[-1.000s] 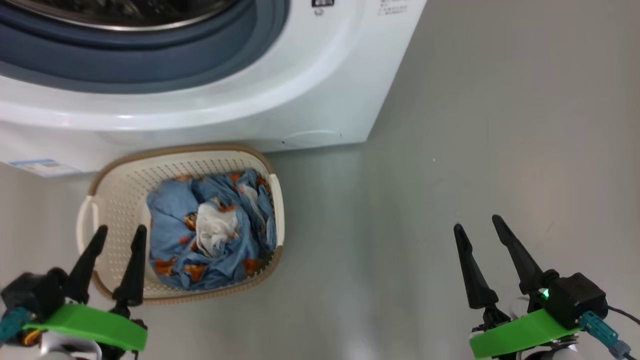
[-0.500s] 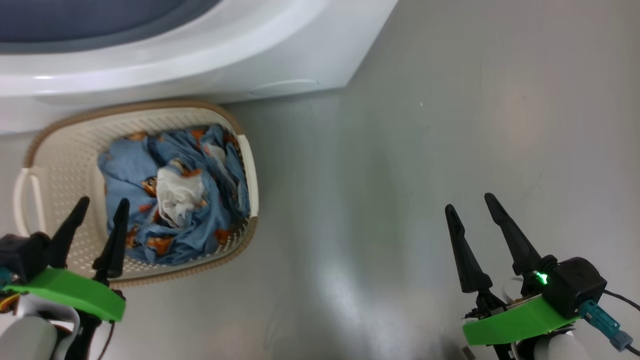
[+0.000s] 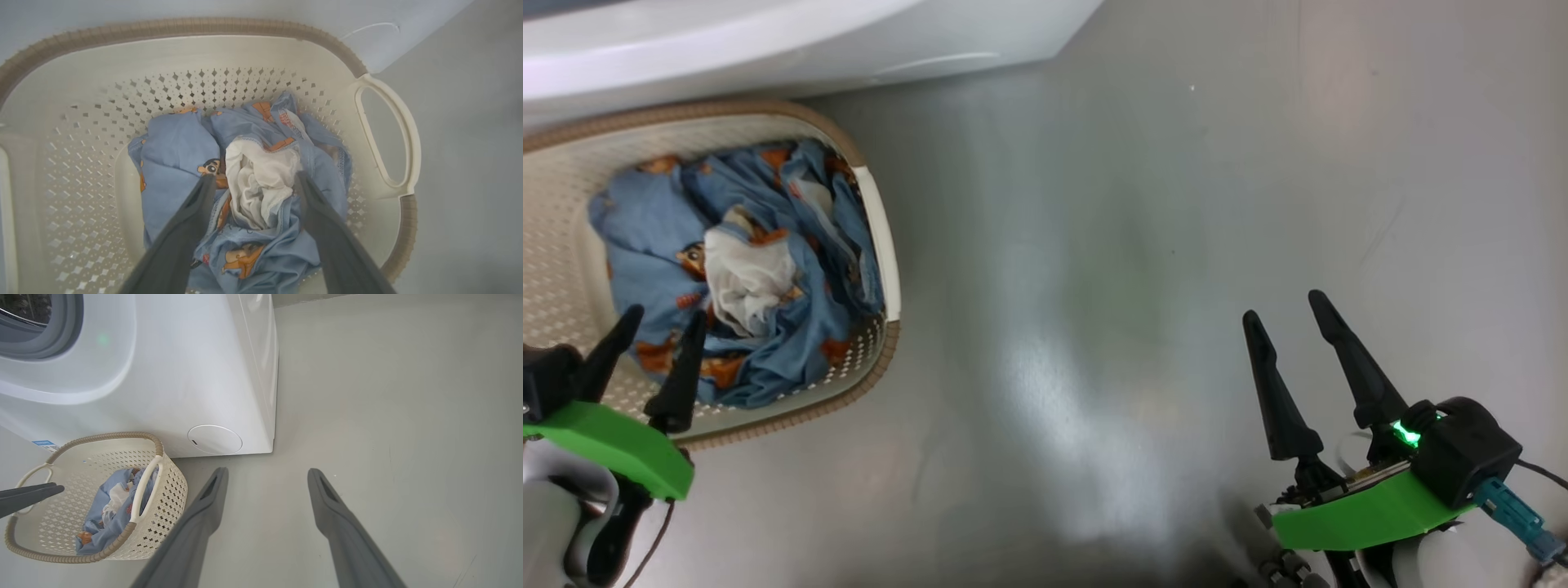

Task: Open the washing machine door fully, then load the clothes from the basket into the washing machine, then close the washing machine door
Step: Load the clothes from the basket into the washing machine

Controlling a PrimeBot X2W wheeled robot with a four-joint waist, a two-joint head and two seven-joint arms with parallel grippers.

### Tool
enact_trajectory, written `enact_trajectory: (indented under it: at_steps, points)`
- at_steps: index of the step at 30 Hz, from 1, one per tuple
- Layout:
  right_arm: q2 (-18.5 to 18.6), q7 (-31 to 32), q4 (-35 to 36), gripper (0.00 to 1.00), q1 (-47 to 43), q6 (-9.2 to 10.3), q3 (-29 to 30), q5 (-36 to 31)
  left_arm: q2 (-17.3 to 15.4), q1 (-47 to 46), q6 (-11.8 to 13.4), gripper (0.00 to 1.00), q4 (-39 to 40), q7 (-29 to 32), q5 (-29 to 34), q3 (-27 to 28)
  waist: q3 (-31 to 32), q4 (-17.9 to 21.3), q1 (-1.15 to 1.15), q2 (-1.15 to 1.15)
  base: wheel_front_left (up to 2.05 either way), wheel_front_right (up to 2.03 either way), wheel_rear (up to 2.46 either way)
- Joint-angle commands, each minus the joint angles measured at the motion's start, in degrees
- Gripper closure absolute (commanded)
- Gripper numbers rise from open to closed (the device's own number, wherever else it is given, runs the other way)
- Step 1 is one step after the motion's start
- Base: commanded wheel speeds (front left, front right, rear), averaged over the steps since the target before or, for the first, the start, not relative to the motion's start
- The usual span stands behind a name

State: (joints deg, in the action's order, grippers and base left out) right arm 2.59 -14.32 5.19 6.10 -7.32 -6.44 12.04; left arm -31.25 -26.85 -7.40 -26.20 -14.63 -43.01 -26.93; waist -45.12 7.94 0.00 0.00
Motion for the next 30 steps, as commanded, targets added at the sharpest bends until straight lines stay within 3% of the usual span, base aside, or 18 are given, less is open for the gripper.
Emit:
enact_trajectory:
  at_steps: [1, 12, 30]
  points:
    - [0.29, -0.68, 1.24, 0.00, -0.93, -0.17, -1.31, 1.10, -3.36, -1.11, -0.09, 0.00, -1.22, -0.37, -1.10, -0.12, -1.96, 0.79, 0.00, 0.00, 0.00, 0.00, 0.00]
    - [0.29, -0.68, 1.68, 0.00, -0.44, -0.17, -2.23, 2.37, -7.22, -8.68, -0.09, 0.00, -6.40, -0.37, -8.12, -12.35, -6.02, 1.92, 0.00, 0.00, 0.00, 0.00, 0.00]
    - [0.29, -0.68, 1.36, 0.00, -0.32, -0.17, -5.05, 5.00, -11.22, -16.20, -0.09, 0.00, -8.42, -0.37, -12.77, -21.40, -9.93, 4.52, 0.00, 0.00, 0.00, 0.00, 0.00]
